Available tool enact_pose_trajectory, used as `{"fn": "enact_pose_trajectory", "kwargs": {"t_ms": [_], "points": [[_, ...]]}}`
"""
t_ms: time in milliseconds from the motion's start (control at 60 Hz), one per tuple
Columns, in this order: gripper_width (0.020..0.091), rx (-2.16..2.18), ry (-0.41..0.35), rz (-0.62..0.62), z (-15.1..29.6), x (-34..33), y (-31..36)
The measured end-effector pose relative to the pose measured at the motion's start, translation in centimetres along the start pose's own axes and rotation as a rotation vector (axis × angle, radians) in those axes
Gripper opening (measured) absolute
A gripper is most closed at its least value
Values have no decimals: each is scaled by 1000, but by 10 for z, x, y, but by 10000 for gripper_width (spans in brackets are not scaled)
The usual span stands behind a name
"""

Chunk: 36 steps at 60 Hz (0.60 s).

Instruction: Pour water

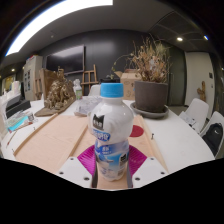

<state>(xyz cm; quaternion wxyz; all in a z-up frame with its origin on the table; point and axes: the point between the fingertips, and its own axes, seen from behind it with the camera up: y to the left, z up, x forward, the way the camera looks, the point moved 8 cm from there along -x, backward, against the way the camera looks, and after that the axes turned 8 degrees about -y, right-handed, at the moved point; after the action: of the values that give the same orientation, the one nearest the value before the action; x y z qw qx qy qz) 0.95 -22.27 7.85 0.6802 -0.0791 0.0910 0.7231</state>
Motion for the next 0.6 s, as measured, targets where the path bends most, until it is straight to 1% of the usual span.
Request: {"fn": "enact_pose_trajectory", "kwargs": {"t_ms": [33, 50, 150, 283, 450, 600], "points": [[373, 2, 9, -17, 0, 0, -1], [351, 4, 15, -21, 3, 1, -3], [352, -26, 22, -75, 20, 2, -10], [351, -144, 14, -187, 65, 16, -31], [351, -526, 17, -346, 127, 59, -70], [350, -998, 31, -450, 156, 106, -79]]}}
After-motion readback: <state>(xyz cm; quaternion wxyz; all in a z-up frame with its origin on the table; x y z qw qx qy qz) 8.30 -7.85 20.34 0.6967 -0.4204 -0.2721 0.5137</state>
